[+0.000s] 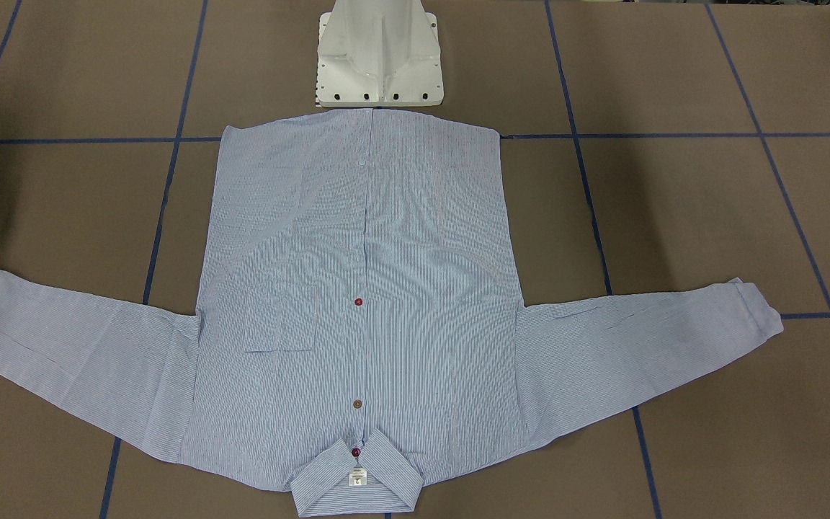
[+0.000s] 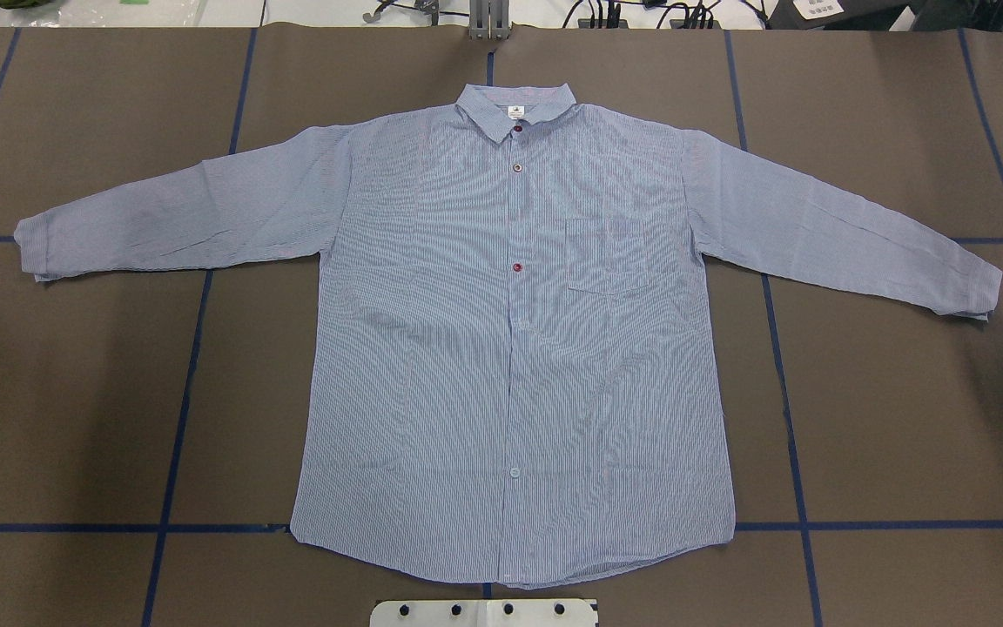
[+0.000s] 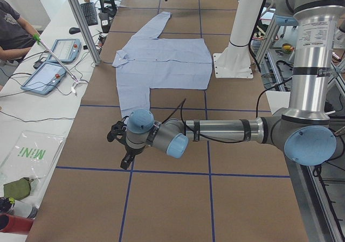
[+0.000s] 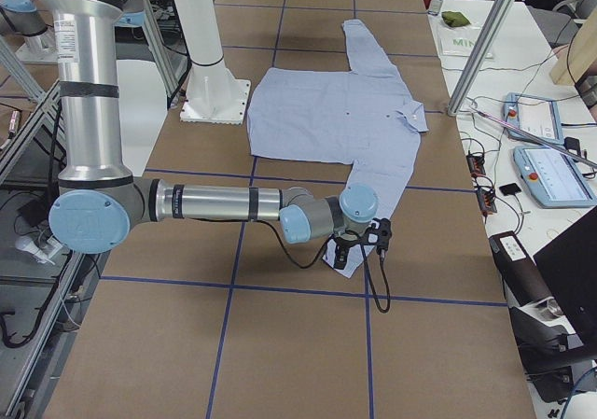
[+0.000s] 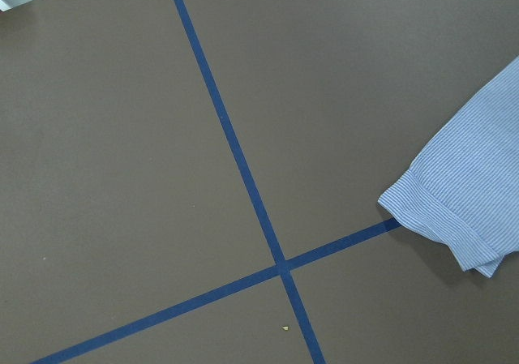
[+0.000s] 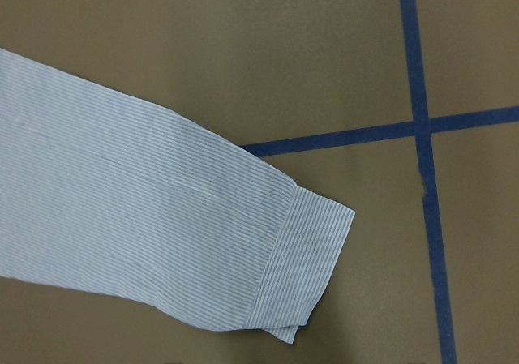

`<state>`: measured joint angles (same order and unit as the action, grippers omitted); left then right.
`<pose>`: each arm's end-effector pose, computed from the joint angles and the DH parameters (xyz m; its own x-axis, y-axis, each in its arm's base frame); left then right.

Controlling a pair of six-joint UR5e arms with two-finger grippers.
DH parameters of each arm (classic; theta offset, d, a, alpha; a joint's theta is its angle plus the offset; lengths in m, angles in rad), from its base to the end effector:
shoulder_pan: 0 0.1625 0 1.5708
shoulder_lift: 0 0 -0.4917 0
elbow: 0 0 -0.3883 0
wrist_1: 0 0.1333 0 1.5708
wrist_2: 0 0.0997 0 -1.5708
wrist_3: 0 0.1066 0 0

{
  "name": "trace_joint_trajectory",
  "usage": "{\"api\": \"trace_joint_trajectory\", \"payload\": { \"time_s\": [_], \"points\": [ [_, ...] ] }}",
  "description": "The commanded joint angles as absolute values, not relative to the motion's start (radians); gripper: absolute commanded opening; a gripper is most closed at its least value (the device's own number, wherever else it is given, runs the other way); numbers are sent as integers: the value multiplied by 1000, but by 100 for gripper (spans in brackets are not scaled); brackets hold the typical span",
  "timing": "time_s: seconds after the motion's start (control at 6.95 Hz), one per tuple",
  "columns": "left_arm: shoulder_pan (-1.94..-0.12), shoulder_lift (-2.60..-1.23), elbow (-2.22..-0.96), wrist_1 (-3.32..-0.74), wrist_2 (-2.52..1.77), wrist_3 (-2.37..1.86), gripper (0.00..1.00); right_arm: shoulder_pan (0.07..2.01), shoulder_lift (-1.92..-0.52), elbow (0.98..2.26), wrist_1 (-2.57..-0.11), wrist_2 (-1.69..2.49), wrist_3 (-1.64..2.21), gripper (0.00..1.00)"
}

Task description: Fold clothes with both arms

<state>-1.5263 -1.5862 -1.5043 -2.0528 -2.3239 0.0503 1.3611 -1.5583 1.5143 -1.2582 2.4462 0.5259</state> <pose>-0.0373 -0.5206 0.7030 0.7132 0.3631 -0.5996 -0.0764 0.8906 0.4484 -0.0555 -0.5079 0.7106 0.6060 0.1857 0.7735 -0.1197 0.9826 -0.1421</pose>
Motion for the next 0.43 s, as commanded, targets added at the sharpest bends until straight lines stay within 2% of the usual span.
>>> {"api": "trace_joint_trajectory", "payload": {
  "time_s": [0.0,0.14,0.29],
  "points": [
    [-1526,-1589,-1500,-2052,-2324,49,99,1249,-1572,1438,-931,2329,915,93],
    [-1526,-1594,-1497,-2052,-2322,49,99,1235,-1575,1364,-808,2333,967,92],
    [-1526,-1594,-1499,-2052,-2324,49,99,1211,-1583,1347,-787,2333,995,92]
  ]
}}
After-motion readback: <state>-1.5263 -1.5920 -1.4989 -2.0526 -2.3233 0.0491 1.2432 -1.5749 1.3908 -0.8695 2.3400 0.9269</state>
